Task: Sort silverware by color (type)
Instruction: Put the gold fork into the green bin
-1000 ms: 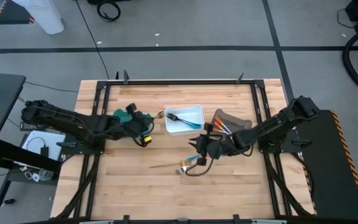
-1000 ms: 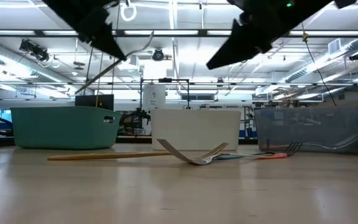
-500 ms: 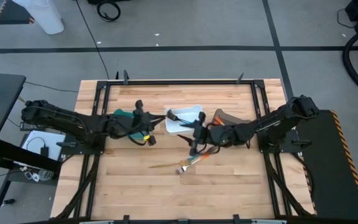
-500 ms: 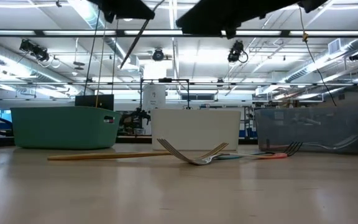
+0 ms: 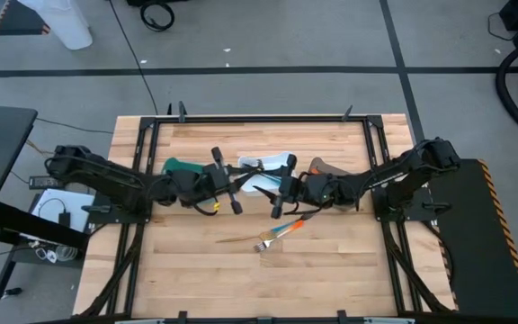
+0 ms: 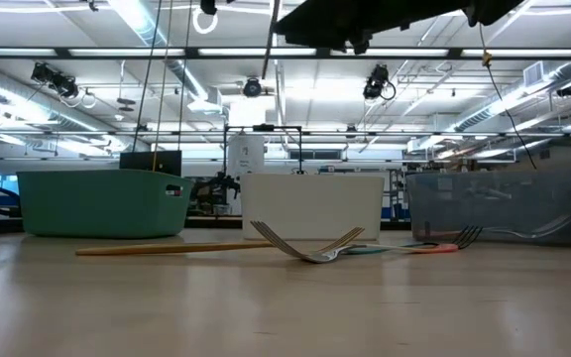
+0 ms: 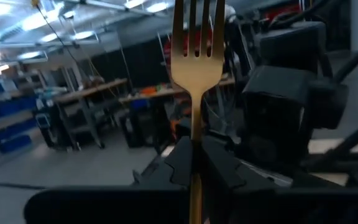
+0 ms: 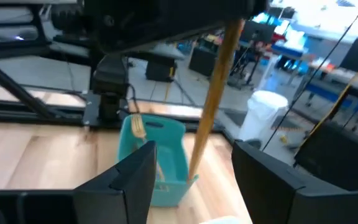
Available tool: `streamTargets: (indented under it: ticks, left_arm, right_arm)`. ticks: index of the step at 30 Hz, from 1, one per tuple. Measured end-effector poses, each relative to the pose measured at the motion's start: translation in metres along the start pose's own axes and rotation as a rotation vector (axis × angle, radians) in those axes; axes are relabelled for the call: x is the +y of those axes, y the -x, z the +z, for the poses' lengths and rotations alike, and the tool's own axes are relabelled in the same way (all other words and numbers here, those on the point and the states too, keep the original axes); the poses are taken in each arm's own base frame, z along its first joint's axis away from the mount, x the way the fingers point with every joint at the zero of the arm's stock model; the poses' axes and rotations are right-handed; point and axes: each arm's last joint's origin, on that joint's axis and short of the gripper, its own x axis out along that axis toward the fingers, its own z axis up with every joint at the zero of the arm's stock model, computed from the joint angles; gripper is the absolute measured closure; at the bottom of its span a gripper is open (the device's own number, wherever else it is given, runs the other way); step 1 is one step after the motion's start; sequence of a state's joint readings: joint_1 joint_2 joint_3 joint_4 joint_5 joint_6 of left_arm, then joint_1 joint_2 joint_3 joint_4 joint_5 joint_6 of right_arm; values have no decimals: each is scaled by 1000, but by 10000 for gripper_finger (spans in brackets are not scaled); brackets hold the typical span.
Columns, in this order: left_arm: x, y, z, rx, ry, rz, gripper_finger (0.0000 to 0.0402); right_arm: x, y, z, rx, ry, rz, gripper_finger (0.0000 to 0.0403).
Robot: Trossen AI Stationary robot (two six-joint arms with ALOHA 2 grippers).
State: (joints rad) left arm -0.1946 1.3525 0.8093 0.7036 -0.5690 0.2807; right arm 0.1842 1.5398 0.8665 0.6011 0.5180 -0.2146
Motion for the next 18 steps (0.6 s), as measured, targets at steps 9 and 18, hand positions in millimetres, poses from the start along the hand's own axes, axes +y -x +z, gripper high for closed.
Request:
streamTargets:
  ticks: [9, 18]
  left_arm:
    - [-8, -12, -6, -131, 11, 8, 377]
    - [-10, -13, -5, -185, 57, -6, 377]
  right_arm:
    - [-1, 1, 5, -37, 73, -49, 214]
    - [-7, -2, 0, 8, 118, -84, 319]
